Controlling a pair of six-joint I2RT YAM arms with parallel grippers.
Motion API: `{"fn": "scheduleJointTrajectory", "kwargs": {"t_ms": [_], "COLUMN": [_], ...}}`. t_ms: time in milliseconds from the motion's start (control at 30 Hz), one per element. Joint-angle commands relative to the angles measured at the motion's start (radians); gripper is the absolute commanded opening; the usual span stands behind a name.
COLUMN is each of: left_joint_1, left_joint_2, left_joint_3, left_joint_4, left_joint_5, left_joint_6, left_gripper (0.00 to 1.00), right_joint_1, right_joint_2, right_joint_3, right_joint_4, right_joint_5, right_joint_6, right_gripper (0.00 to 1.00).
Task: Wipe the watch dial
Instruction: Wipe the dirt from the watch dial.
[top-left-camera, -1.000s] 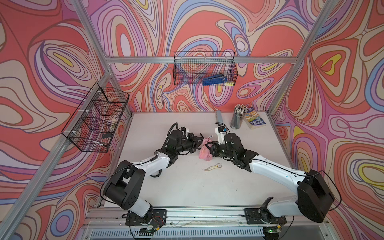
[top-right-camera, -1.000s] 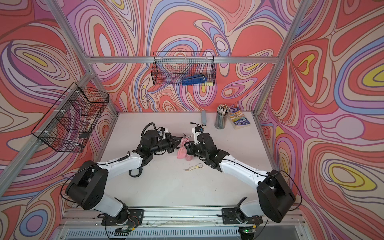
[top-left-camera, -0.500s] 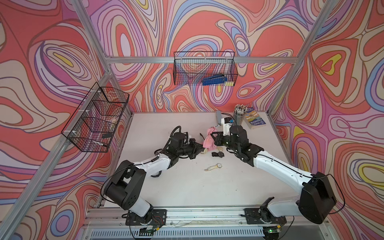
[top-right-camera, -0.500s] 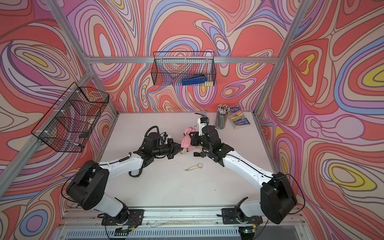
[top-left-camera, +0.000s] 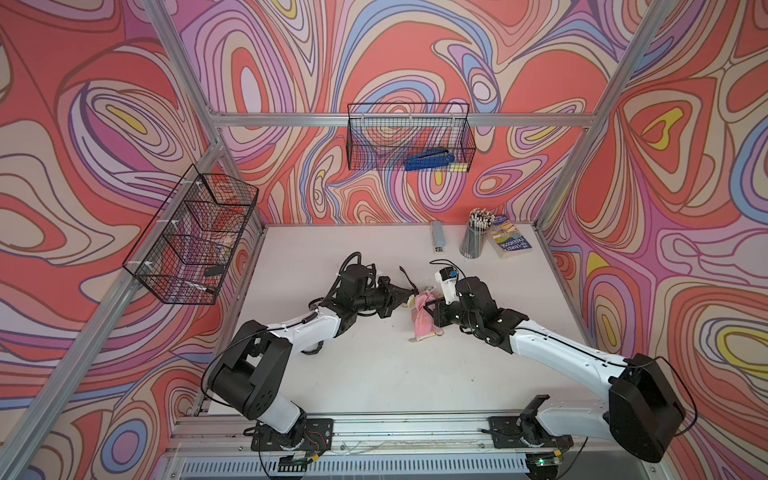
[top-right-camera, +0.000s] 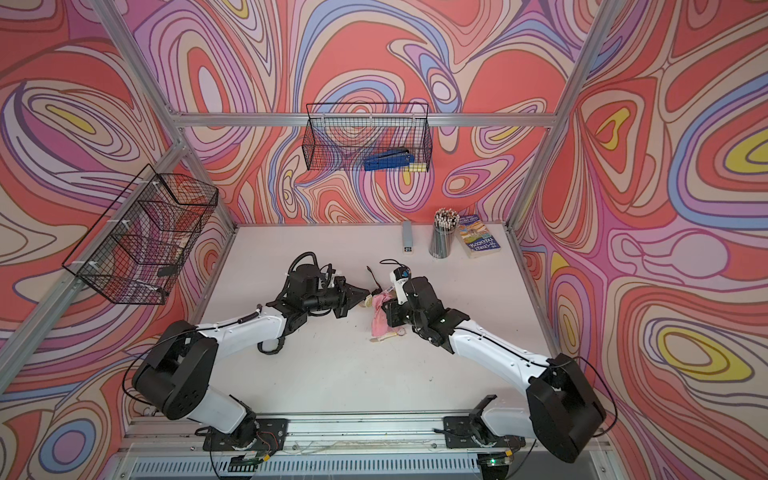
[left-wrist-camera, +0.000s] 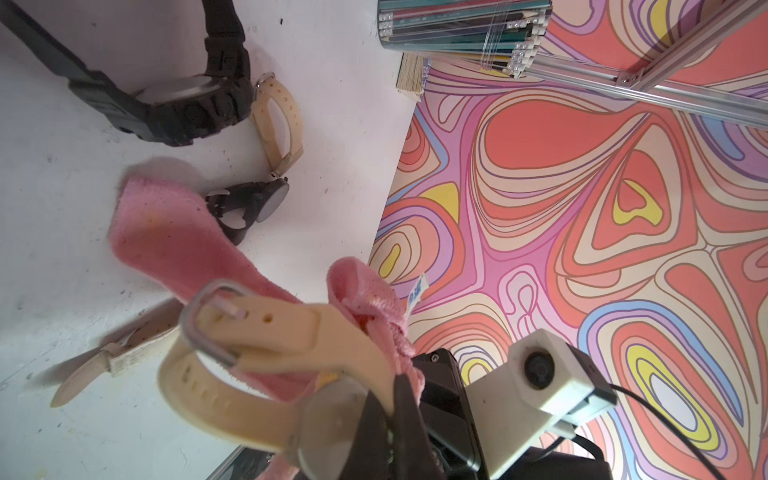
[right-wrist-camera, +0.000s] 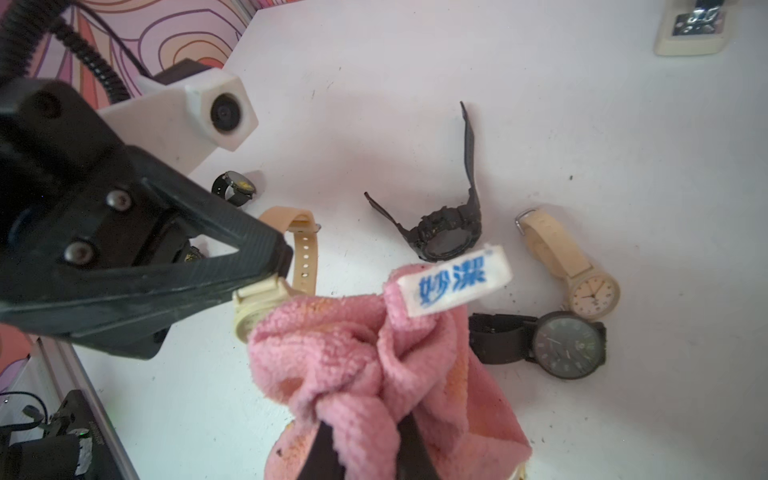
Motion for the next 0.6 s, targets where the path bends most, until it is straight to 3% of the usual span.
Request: {"fn": "scheduleJointTrajectory", "kwargs": {"t_ms": [0, 133, 400, 567], "left_joint_1": [0.005, 0.005, 0.005, 0.005], "left_joint_2": [0.001, 0.017, 0.004, 0.005], "left_joint_3": [0.004, 0.011, 0.048, 0.055], "left_joint_4": [0.062, 0.088, 0.023, 0.007], "left_joint_5": [0.033, 0.071, 0.105, 0.116], "left_joint_6": [-0.033, -0.055, -0.024, -0.02], "left_gripper": [0.0, 0.0, 0.0, 0.0], "right_joint_1": [0.027, 0.037, 0.037, 0.037], "right_joint_2": [0.011, 0.036, 0.028, -0.017], "right_joint_3": [0.013, 0.02, 0.006, 0.011], "right_joint_4": [0.033, 0.013, -0.107, -0.141], "right_joint_5": [-0.044, -0.026, 0.124, 0.115], "right_joint_6": [-0.053, -0.071, -0.058, -0.066], "right_gripper": [0.01, 0.0, 0.0, 0.01]}}
